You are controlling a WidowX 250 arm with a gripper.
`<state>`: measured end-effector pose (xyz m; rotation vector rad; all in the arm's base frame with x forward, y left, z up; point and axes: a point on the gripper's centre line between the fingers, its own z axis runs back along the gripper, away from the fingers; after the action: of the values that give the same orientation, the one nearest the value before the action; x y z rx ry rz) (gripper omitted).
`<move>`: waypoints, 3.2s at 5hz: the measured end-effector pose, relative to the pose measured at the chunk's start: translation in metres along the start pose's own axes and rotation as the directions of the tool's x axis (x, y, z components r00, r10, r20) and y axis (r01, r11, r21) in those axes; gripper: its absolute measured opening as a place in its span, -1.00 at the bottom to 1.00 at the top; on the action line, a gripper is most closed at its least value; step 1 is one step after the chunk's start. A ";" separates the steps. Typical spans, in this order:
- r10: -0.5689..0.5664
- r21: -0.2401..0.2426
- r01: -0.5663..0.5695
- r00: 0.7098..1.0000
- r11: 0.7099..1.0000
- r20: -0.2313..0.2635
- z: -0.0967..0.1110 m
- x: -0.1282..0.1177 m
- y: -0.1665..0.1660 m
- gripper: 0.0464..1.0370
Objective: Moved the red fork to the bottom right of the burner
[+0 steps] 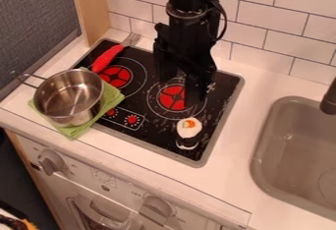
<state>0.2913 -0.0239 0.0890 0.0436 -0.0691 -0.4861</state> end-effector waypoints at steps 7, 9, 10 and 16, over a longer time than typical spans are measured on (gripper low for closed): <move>0.635 0.095 -0.629 0.772 0.771 -0.039 -0.071 -0.046 0.200 0.93; 0.616 0.134 -0.609 0.788 0.782 -0.015 -0.085 -0.027 0.216 0.82; 0.578 0.153 -0.569 0.815 0.808 -0.022 -0.086 -0.018 0.212 0.25; 0.296 0.125 -0.302 0.953 0.945 0.059 -0.043 0.046 0.046 -0.33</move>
<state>0.3567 -0.0043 0.0514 0.1519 -0.1448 -0.1771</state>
